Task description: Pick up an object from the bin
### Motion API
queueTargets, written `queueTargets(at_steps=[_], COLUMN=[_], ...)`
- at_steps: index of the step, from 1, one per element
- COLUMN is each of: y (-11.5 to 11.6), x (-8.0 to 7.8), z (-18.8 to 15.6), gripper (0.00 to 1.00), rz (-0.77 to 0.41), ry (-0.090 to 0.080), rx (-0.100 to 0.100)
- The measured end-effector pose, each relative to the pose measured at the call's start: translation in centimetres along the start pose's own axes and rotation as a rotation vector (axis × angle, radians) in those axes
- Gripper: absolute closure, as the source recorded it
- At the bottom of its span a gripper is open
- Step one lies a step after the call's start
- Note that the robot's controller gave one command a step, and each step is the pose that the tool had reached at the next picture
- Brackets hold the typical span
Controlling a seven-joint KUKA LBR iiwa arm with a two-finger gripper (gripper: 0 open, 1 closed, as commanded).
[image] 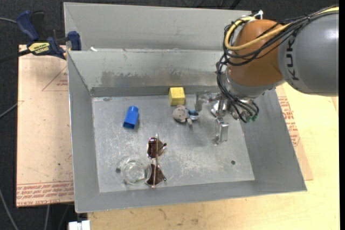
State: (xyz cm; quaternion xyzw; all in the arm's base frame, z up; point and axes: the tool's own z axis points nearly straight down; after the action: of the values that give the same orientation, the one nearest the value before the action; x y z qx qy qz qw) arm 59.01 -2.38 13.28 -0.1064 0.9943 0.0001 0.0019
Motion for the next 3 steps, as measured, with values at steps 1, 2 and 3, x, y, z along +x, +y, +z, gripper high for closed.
queueTargets(at_steps=[1,2,3], y=[0.5,1.6,1.6], x=[-1.8,-2.5,-2.5], z=[3.5,6.3,6.3], gripper=[0.00,1.00,1.00], rz=[0.085,0.379,0.379], ry=[-0.001,0.002,0.002], rx=[-0.001,0.000,0.000])
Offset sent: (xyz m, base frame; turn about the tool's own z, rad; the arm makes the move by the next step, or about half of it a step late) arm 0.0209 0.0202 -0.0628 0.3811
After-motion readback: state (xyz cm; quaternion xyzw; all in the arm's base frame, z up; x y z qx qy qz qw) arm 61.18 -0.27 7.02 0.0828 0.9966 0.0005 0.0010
